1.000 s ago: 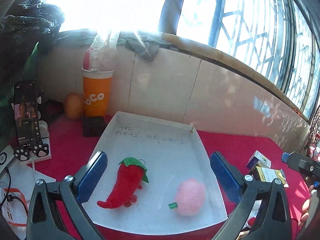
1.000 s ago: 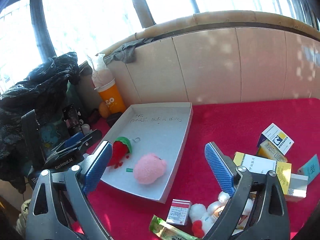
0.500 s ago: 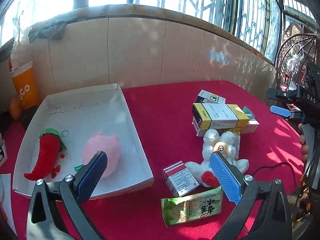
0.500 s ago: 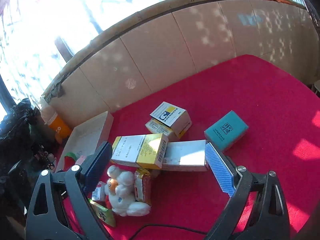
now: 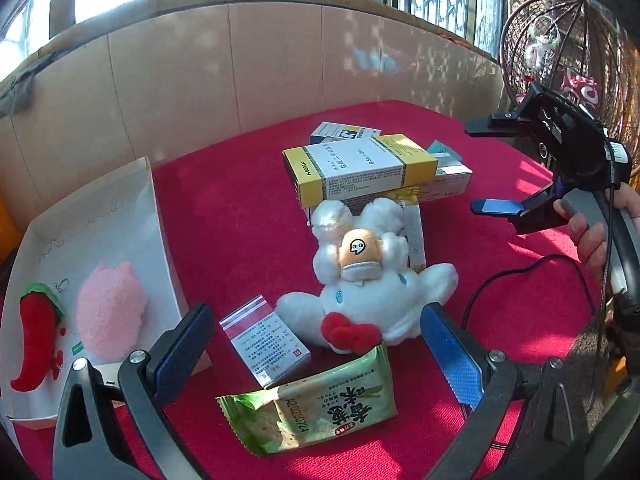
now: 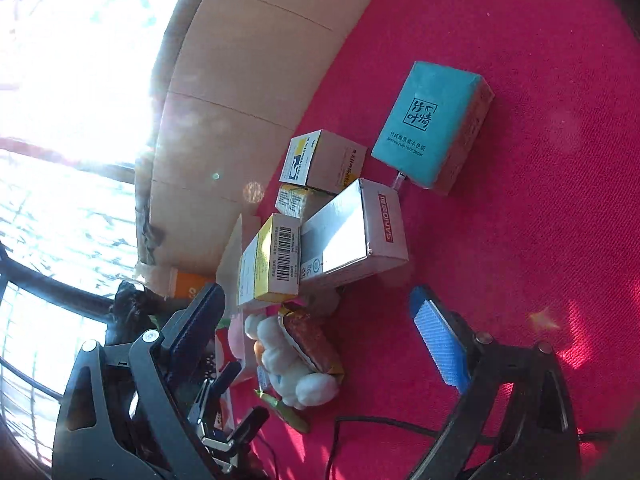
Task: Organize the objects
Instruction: 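Grasp the white bunny plush with the left tool while the right tool grasps the white SANO box, then carry the bunny plush and SANO box with both tools over the white tray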
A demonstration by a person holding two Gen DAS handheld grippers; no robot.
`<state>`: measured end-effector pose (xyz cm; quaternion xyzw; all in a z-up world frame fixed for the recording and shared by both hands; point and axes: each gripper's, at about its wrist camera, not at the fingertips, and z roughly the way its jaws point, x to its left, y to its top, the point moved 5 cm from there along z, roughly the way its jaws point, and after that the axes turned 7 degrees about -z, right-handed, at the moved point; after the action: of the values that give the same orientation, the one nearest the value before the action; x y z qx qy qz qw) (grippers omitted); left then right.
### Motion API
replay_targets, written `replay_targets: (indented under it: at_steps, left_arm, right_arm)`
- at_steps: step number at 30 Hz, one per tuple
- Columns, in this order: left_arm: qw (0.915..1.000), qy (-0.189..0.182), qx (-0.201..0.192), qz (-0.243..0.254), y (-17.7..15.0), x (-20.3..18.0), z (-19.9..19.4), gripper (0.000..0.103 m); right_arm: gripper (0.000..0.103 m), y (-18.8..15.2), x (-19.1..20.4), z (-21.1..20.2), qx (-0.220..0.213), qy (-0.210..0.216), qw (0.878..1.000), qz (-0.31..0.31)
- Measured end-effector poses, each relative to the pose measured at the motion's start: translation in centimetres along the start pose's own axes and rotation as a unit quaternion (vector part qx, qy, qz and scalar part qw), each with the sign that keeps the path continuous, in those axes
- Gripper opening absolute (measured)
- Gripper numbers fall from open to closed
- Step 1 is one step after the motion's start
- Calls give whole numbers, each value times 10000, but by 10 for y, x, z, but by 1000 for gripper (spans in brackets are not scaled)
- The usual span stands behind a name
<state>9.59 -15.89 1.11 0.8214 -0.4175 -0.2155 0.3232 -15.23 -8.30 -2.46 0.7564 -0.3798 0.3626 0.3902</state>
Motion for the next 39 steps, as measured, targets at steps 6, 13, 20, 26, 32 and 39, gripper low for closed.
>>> replay_targets:
  at_steps: [6,13,20,26,32,39]
  left_arm:
    - [9987,-147,248,414,8,-31,24,103]
    - [9965,6,832,-19,8,-31,55,103]
    - [9966,-351,742,-93,2,-35,44,64]
    - [9981,-511,286,-176,6,-38,12,61]
    - [9966,-726,-283,-267,20,-43,-21,61]
    - [9916,-898,-885,-296,40,-42,-52,61]
  right_arm:
    - [95,3,-5,24,-107,244,9984,508]
    - [78,5,1,36,-184,400,9970,641]
    - [46,0,15,20,-390,632,9967,335]
    - [27,5,28,-16,-832,412,9957,-17]
    - [27,5,37,-48,-1156,210,9923,-393]
    - [27,8,73,-77,-1593,242,9826,-923]
